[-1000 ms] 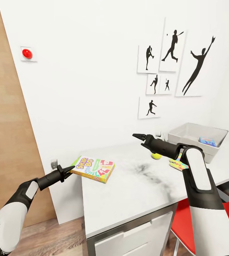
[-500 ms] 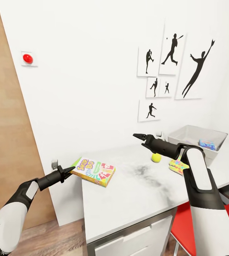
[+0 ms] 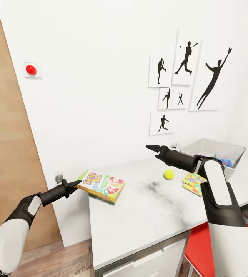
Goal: Put all the toys in the child's room - the three board games (two on the bed and one on the table), the two jigsaw puzzles on the table, and the tennis ball on the table - inside the toy box on the table in the child's room.
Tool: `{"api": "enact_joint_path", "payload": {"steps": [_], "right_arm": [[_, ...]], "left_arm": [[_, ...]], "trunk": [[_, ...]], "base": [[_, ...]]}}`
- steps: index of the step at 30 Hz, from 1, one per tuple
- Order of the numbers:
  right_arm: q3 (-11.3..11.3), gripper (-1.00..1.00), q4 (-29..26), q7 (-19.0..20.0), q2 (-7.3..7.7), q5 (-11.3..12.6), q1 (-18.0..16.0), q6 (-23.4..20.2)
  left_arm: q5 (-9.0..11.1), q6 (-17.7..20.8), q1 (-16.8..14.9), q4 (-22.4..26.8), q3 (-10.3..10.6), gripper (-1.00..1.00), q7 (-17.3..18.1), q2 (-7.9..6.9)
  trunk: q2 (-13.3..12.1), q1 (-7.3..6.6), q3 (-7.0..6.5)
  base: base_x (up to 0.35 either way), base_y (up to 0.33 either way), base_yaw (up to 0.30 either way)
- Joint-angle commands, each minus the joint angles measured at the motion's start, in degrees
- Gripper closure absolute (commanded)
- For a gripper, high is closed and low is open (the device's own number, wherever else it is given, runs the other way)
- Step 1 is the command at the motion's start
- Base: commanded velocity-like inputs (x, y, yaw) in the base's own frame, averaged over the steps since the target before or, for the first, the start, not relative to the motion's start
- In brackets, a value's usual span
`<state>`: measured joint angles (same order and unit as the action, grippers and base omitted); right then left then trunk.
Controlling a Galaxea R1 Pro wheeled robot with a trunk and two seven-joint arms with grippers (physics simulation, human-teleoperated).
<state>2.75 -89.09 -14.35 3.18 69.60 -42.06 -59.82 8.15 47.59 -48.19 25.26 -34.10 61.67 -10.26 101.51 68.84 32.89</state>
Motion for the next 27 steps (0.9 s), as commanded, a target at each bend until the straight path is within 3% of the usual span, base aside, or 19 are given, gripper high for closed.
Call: {"api": "enact_joint_path", "payload": {"steps": [1,5,12,27], "right_arm": [[0.04,-1.0,-0.04,-0.52,0.17,0.6,-0.08,-0.18],[0.06,-1.0,-0.04,-0.44,0.91,0.62,-0.11,-0.18],[0.04,-1.0,0.02,-0.42,1.28,0.55,-0.12,-0.18],[0.06,-1.0,0.05,-0.36,1.47,0.54,-0.13,-0.18]], "left_arm": [[-0.02,0.91,-0.05,0.02,-0.11,1.0,0.11,-0.07],[0.0,2.5,-0.06,0.21,-0.16,1.0,0.35,-0.22],[-0.21,3.16,-0.09,0.55,-0.02,1.0,5.26,-0.35],[-0.24,3.21,-0.15,0.79,0.04,1.0,5.91,-0.37]], "trunk": [[-0.38,-0.23,-0.12],[-1.99,-1.11,-0.84],[-4.8,-2.65,-2.1],[-10.81,-5.94,-4.79]], "base": [[0.0,0.0,0.0],[0.0,0.0,0.0],[0.0,0.0,0.0],[-0.093,0.0,0.0]]}}
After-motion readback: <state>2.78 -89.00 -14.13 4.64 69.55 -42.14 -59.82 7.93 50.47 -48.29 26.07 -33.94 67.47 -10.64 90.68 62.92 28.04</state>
